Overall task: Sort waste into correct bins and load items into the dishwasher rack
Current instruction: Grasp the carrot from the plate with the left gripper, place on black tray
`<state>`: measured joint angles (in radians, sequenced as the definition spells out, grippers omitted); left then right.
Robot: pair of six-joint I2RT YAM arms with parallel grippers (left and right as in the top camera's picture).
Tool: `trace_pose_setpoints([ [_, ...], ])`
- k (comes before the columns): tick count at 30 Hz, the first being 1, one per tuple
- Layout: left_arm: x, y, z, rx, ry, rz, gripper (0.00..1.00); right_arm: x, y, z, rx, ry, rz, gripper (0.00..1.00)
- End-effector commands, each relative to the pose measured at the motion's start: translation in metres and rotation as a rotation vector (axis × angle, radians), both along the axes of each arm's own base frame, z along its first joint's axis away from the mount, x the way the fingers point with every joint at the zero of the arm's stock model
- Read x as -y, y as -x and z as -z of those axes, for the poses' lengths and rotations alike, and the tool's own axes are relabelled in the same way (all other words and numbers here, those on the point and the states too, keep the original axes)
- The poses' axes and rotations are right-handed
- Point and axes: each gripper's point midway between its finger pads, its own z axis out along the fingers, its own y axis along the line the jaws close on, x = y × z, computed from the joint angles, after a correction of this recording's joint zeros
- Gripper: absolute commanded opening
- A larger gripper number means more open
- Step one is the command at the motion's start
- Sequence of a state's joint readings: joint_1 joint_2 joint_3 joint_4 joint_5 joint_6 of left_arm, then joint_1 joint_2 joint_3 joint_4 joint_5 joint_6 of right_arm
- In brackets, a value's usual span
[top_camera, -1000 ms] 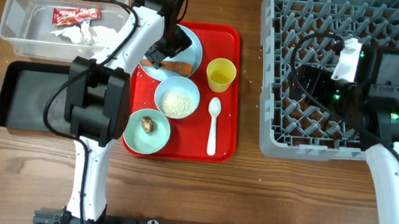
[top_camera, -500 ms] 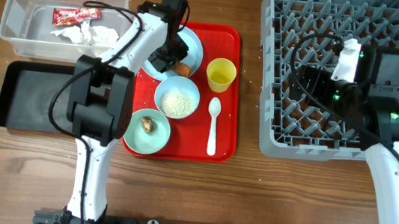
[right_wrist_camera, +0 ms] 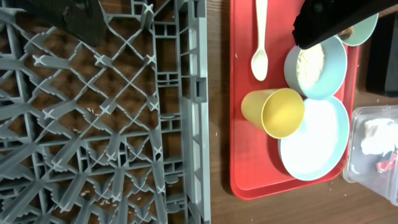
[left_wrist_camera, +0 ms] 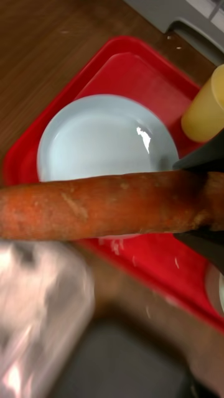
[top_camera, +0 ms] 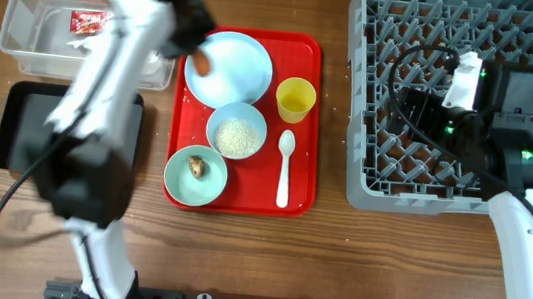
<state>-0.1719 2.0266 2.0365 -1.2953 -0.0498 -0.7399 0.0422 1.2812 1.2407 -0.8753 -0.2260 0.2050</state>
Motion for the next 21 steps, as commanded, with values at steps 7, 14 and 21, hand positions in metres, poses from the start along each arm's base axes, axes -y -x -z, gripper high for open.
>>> trace_pose_setpoints([
  [7,-0.216,0.13,0.022,-0.316,-0.045,-0.666,0.04,0.003,-0.009,-0.007,0.035,0.011,0.016,1.0],
  [14,-0.223,0.156,0.145,-0.328,-0.016,-0.9,0.05,0.002,-0.014,0.005,0.001,0.007,0.015,1.0],
  [21,-0.229,0.146,0.158,-0.26,-0.029,-0.84,0.8,0.001,-0.015,0.008,-0.009,0.001,0.011,1.0],
])
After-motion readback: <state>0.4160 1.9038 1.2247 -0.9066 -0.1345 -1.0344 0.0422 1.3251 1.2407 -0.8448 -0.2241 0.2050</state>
